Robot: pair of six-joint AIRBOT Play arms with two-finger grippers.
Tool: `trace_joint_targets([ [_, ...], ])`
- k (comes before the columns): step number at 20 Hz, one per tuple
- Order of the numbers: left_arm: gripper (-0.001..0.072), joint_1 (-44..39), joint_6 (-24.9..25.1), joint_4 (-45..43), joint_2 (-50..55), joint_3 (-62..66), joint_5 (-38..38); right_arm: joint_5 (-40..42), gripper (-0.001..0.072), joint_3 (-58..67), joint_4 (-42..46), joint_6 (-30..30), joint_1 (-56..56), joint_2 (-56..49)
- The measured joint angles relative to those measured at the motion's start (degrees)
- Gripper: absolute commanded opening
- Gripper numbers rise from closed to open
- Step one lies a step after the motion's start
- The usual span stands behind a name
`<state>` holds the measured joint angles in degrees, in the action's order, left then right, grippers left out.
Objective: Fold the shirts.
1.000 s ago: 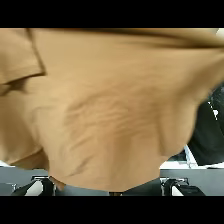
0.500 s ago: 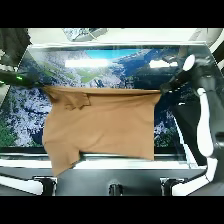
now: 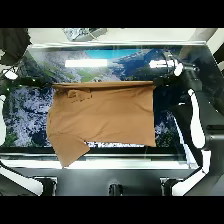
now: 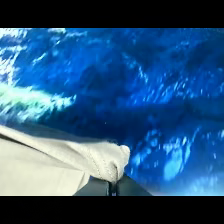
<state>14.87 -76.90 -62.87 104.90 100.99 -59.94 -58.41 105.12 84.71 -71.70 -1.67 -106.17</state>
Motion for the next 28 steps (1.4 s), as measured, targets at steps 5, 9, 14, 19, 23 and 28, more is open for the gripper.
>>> trace_joint_targets([
  [5,0.0027,0.33,-0.46,-8.9,-0.35,0.09,-16.44,-21.16,0.0043,-3.1,-0.72,3.8,0.13,1.62],
  [9,0.0027,0.37,-2.25,-13.16,1.44,-1.51,-22.05,-26.14,0.0043,-10.51,-5.03,4.68,0.15,1.86],
  [14,0.0081,0.37,-3.04,-14.73,2.78,-2.1,-23.45,-27.08,0.0119,-15.15,-9.97,4.66,0.15,1.73],
  [19,0.0426,1.22,-3.48,-14.84,1.86,-1.57,-24.41,-27.98,0.0435,-14.99,-13.0,5.73,-1.01,2.93],
  [23,0.041,4.39,-4.48,-14.29,-2.4,-3.54,-29.46,-32.83,0.0436,-14.67,-13.77,7.76,-6.86,8.31],
  [28,0.0398,10.14,-3.8,-12.87,-17.73,-30.53,-26.27,-32.54,0.0436,-26.99,-13.77,10.23,-10.6,17.09],
])
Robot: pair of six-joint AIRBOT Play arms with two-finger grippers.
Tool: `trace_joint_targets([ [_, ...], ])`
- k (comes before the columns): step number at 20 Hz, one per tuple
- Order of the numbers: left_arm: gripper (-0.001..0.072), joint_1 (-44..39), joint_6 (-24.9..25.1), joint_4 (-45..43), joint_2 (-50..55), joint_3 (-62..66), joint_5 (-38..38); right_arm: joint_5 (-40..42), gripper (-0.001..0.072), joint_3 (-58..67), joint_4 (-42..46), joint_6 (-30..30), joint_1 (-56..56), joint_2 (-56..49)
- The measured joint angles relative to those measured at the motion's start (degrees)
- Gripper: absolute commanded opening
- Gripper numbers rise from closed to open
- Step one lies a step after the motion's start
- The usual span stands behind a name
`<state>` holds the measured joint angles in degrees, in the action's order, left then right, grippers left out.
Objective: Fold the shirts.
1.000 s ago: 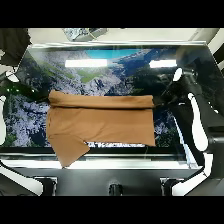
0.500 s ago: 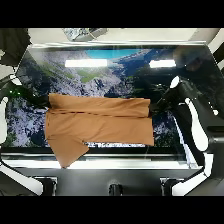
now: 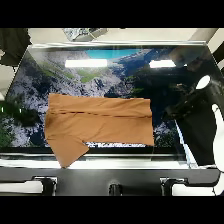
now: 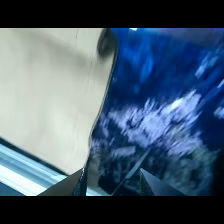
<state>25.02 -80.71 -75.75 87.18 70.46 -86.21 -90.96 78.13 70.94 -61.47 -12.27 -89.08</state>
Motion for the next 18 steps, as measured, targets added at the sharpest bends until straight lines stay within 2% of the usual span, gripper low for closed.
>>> trace_joint_targets([
  [4,0.0398,3.34,5.09,4.92,-11.76,-23.04,8.04,3.5,0.0436,-8.76,-1.66,2.19,-0.7,3.48],
  [8,0.0387,3.98,7.58,10.47,-15.56,-32.61,12.81,5.07,0.0437,-11.52,-2.19,3.06,-0.94,4.44],
  [9,0.0357,3.74,7.85,11.41,-15.98,-33.81,13.57,5.31,0.0437,-12.02,-2.21,3.26,-0.94,4.52],
  [11,0.0212,3.28,8.11,12.94,-16.5,-36.09,15.45,5.51,0.0438,-13.42,-2.34,3.45,-0.94,4.7],
  [12,0.0093,3.13,8.24,13.42,-16.61,-36.96,16.31,5.64,0.0438,-14.53,-2.34,3.5,-0.94,4.83],
  [13,0.003,3.1,8.22,13.33,-16.72,-37.57,17.11,5.86,0.044,-15.76,-2.4,3.63,-0.94,5.09],
  [15,0.003,2.97,8.26,13.84,-16.85,-38.32,17.46,6.73,0.0494,-19.5,-3.3,3.85,-0.94,6.12],
  [18,0.003,2.93,8.28,14.53,-16.94,-38.71,17.64,9.53,0.0493,-26.14,-6.82,4.83,-1.01,7.61],
])
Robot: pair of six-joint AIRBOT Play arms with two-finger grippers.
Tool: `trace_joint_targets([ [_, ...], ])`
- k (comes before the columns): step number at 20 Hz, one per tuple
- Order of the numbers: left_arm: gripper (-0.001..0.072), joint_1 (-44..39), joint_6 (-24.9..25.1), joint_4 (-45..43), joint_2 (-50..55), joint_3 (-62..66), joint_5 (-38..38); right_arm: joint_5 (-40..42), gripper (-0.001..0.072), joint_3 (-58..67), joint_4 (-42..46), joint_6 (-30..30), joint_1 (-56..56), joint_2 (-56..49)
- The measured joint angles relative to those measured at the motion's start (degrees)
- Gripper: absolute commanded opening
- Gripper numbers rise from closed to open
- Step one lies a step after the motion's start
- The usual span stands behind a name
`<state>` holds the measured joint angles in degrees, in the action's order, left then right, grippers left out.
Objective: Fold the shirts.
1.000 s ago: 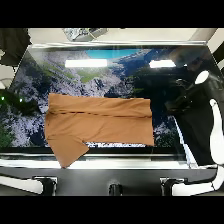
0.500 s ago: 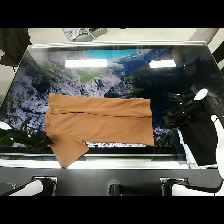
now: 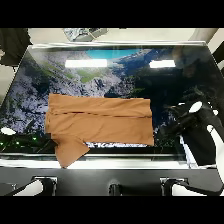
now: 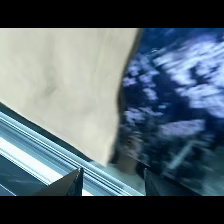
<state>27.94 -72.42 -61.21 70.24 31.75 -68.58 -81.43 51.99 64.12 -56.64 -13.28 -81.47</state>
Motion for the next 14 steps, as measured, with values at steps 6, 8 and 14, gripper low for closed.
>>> trace_joint_targets([
  [6,0.003,-0.07,0.2,-0.07,-0.02,0.2,0.02,6.84,0.0491,-8.81,-9.16,0.52,-0.04,0.85],
  [8,0.003,-0.17,0.33,-0.76,0.0,0.66,-0.09,8.15,0.0328,-10.71,-10.69,-0.13,-0.04,1.09],
  [14,0.0029,-0.09,1.31,-2.62,-0.02,3.52,3.13,10.27,0.0041,-13.33,-11.21,-0.37,-0.02,0.94],
])
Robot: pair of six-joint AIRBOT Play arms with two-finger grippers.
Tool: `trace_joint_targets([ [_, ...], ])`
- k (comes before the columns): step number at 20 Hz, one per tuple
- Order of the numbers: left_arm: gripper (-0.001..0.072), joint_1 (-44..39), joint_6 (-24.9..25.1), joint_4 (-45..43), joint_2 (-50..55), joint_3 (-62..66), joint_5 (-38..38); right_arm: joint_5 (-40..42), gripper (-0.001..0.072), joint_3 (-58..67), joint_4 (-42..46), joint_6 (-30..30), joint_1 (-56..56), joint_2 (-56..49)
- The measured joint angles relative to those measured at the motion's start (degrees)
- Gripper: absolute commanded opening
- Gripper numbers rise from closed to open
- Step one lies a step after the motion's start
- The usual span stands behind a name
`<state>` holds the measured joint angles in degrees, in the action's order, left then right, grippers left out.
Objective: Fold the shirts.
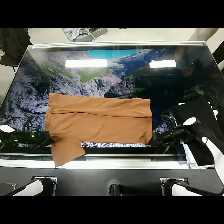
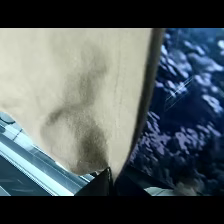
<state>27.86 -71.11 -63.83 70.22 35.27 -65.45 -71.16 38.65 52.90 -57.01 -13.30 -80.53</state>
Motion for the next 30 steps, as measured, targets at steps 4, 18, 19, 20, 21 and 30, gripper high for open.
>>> trace_joint_targets([
  [4,0.0027,0.02,1.22,-1.64,-0.68,2.86,1.22,1.9,0.0041,2.75,0.94,2.73,0.02,0.92],
  [18,0.0027,-7.5,-0.02,7.98,11.72,38.4,-1.7,7.65,0.0042,30.34,1.01,0.11,5.01,-6.25],
  [19,0.0027,-8.09,-0.81,8.13,14.93,42.27,-1.86,8.44,0.0042,32.17,1.07,-0.74,5.38,-7.98],
  [20,0.0027,-8.61,-1.55,8.28,18.14,45.94,-2.19,9.18,0.0043,33.77,1.14,-1.79,5.64,-9.81],
  [21,0.0028,-9.05,-2.45,8.33,21.49,49.51,-2.64,9.51,0.0043,34.82,1.38,-2.54,5.81,-11.41],
  [30,0.0531,-11.19,-5.64,8.31,37.31,59.71,-7.72,12.72,0.0518,37.64,1.11,-5.07,8.02,-19.19],
])
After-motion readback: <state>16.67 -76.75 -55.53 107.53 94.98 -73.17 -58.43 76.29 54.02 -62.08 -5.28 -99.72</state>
